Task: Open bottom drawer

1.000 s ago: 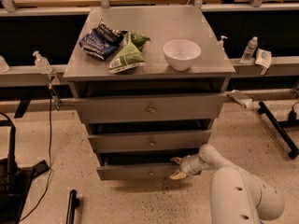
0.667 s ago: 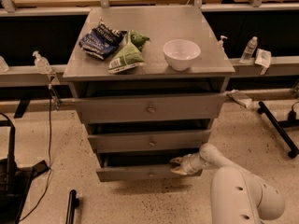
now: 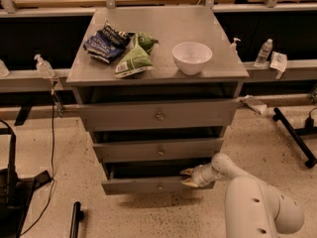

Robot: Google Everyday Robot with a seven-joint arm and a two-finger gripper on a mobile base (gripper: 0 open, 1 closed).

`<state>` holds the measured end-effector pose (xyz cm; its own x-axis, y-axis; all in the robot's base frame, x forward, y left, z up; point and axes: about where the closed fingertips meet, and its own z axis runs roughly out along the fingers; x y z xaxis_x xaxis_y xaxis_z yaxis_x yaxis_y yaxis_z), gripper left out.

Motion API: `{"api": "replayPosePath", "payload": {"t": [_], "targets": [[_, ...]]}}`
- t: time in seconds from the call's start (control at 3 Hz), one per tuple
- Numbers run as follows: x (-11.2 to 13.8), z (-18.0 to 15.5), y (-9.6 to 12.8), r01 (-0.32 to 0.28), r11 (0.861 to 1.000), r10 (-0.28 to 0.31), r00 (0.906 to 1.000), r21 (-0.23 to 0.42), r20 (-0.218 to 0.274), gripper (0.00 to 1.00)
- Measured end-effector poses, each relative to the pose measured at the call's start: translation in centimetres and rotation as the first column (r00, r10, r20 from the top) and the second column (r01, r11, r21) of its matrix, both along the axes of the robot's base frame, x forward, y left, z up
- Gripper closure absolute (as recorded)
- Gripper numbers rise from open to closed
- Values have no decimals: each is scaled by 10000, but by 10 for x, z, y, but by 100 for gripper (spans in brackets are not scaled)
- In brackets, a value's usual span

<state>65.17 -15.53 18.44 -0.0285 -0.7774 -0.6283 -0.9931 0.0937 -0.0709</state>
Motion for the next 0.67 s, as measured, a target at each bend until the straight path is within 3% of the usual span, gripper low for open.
{"api": "replayPosePath", "payload": {"t": [0.33,0.67], "targets": [[0,0,0,0,10000,0,10000,0,0,100],[0,0,0,-2,10000,2,10000,1,-3,75]]}}
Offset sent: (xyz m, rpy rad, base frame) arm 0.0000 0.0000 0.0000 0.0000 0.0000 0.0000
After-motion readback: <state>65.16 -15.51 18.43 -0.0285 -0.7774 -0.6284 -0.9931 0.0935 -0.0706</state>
